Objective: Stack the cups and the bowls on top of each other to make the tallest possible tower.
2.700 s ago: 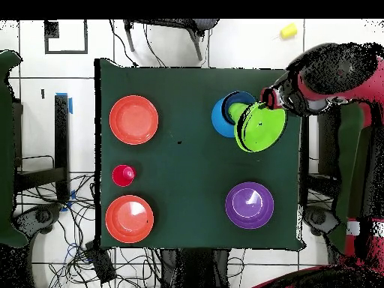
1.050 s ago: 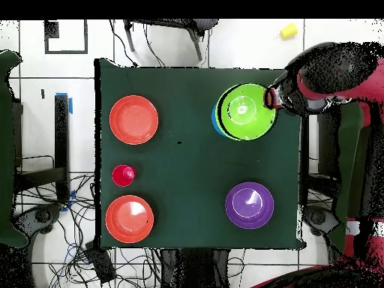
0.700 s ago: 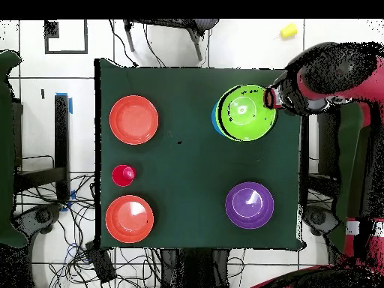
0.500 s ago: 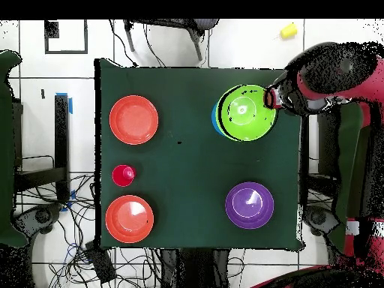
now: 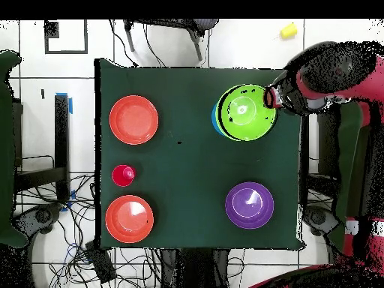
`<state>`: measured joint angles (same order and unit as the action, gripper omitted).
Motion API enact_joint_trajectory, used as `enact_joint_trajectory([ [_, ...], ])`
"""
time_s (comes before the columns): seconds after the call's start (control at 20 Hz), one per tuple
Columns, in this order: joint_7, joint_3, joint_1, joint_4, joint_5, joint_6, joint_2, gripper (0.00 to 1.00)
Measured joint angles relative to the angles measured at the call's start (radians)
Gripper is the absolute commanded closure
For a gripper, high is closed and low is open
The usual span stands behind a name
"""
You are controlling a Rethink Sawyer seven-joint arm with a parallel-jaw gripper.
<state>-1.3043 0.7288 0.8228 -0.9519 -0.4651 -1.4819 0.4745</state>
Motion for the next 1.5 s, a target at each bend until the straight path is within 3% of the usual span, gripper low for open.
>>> enact_joint_trajectory([
  [1.5, 0.000, -0.060, -0.046, 0.038, -0.005, -0.037, -0.001, 1.00],
])
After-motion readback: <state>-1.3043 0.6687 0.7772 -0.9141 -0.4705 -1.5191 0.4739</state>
